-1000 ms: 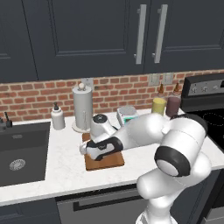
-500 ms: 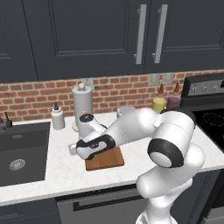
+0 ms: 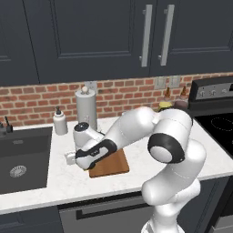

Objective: Pick up the sponge from the counter and clean the cutting board by briefly scrubbing or pressing down on the cutting board. Once finished, release the sponge.

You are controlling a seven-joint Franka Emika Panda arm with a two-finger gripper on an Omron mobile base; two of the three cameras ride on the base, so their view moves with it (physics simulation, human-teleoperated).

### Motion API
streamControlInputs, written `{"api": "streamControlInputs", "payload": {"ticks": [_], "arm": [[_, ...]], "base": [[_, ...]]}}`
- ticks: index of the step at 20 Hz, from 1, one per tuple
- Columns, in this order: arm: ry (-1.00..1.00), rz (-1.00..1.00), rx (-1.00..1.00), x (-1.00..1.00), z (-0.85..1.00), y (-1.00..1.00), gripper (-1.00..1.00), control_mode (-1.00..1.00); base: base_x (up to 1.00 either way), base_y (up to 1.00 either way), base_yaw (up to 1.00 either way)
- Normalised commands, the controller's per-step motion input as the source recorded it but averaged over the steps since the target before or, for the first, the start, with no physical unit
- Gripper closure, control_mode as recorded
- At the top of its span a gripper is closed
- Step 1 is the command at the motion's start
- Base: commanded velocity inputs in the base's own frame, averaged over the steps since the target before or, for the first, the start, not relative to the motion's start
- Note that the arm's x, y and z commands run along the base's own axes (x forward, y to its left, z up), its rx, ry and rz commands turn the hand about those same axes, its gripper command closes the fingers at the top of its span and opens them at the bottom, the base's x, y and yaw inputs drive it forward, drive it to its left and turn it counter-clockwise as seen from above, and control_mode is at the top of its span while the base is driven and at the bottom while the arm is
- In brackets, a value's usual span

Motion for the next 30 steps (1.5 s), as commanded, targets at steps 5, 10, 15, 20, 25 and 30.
{"api": "streamControlInputs", "payload": {"ticks": [5,10,15,20,25,30], "arm": [[-0.03,-0.08,0.00,-0.05,-0.38,0.00,1.00,-1.00],[0.00,-0.05,0.00,-0.05,-0.17,0.00,1.00,-1.00],[-0.07,-0.07,0.01,-0.56,-0.01,-0.18,1.00,-1.00],[-0.04,-0.11,0.01,-0.55,-0.18,-0.22,1.00,-1.00],[0.03,-0.04,0.02,0.19,-0.08,-0.37,1.00,-1.00],[0.05,0.00,0.00,0.33,0.00,-0.25,1.00,-1.00]], "base": [[0.00,0.00,0.00],[0.00,0.00,0.00],[0.00,0.00,0.00],[0.00,0.00,0.00],[0.00,0.00,0.00],[0.00,0.00,0.00]]}}
